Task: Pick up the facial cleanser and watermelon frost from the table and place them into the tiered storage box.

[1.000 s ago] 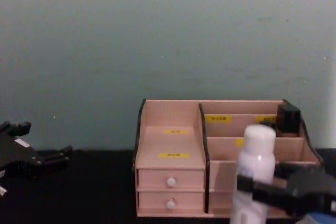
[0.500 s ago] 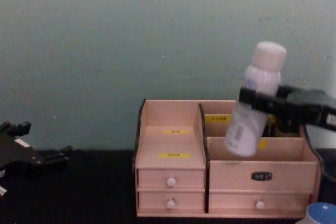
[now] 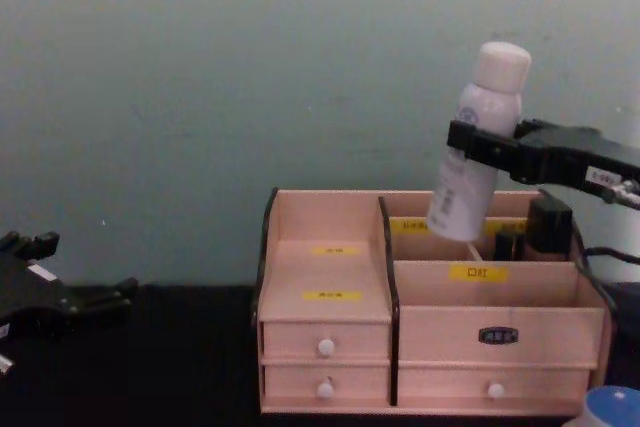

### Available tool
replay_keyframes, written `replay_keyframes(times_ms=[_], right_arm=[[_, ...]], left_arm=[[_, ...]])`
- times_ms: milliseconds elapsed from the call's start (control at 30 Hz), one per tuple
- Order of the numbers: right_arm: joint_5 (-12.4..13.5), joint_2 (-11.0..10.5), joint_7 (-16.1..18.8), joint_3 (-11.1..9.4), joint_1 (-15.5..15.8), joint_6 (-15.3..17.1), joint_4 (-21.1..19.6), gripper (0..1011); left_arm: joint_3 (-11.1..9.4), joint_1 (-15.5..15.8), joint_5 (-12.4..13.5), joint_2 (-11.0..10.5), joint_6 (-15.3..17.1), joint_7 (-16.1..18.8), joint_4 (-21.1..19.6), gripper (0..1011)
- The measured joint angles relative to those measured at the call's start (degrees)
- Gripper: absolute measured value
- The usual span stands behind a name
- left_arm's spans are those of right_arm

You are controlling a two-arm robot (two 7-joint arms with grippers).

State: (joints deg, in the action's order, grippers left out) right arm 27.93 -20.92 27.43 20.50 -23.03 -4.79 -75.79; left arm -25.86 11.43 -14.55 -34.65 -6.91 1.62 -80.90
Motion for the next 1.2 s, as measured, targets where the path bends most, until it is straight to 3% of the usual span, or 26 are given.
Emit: replay_keyframes(times_ms=[567,1200], right_arm=[[-4.2,3.9,-1.6,-0.2,-4.8,-1.8,8.5,593],[-6.6,7.2,-0.9,-0.4,-7.9,-2.8,16.3,593]], left_arm=[[0.0,0.0,0.0,0.0,0.0,0.0,0.0,1001],[0.0,0.0,0.0,0.0,0.0,0.0,0.0,1001]])
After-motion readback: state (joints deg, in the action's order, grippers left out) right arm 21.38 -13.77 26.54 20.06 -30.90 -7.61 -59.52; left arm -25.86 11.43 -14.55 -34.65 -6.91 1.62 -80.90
